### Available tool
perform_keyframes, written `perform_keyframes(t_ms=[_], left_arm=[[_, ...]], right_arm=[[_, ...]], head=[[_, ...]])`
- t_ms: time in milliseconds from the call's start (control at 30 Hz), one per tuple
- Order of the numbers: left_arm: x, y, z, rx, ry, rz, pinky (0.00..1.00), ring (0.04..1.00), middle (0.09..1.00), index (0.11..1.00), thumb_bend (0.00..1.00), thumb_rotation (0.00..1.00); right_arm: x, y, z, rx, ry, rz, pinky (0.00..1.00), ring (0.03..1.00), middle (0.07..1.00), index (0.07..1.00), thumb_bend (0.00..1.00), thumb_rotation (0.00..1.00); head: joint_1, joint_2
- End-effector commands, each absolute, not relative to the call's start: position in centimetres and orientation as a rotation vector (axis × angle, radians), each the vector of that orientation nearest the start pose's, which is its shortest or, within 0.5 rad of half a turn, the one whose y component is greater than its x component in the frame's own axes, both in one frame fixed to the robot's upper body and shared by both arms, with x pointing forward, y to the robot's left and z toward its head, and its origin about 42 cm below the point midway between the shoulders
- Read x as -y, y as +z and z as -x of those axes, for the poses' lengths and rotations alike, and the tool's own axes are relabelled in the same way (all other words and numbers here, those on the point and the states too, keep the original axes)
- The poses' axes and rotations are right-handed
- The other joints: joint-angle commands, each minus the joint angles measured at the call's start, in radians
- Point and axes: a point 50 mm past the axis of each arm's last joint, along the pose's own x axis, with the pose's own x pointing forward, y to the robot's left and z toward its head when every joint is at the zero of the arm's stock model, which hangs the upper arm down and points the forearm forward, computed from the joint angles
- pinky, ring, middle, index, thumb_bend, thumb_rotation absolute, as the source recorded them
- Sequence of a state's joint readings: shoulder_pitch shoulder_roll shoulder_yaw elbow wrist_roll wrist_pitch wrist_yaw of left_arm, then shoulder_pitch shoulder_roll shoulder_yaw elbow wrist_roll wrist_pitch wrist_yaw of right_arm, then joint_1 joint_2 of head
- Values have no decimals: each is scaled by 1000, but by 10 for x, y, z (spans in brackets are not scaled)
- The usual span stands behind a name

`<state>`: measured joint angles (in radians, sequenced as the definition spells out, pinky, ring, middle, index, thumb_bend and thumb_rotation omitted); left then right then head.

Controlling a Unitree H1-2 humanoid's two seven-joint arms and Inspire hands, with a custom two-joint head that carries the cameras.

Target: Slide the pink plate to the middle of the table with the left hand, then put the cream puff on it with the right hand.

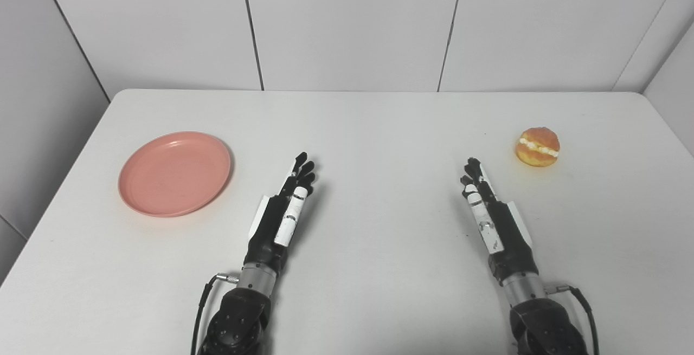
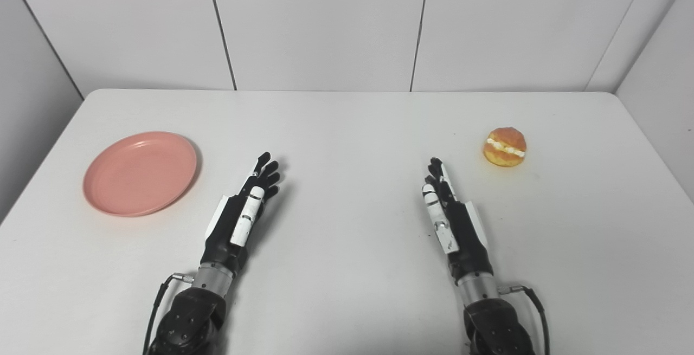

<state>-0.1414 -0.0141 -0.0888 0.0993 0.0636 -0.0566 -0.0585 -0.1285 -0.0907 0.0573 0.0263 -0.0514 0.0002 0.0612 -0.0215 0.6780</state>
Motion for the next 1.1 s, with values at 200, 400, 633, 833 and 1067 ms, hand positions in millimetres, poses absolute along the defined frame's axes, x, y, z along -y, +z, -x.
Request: perform_keyframes(t_ms=[200,400,633,833,1067], left_arm=[[-172,90,-318,14,-176,-69,945,957,969,968,440,1000],[-172,90,-319,13,-177,-72,946,957,969,968,443,1000],[-172,90,-319,15,-177,-69,945,956,969,968,438,1000],[-172,90,-318,14,-175,-68,948,959,970,968,443,1000],[-170,91,-318,13,-175,-66,948,958,970,968,439,1000]], right_arm=[[209,129,-327,107,156,163,959,966,988,1000,385,1000],[209,128,-328,109,159,151,968,970,992,1000,391,1000],[209,128,-327,107,162,153,970,974,994,1000,404,1000],[209,128,-327,105,157,163,960,965,988,1000,406,1000],[209,128,-327,105,159,155,966,968,990,1000,391,1000]], head=[[0,0],[0,-1],[1,-3],[1,-4],[5,-10]])
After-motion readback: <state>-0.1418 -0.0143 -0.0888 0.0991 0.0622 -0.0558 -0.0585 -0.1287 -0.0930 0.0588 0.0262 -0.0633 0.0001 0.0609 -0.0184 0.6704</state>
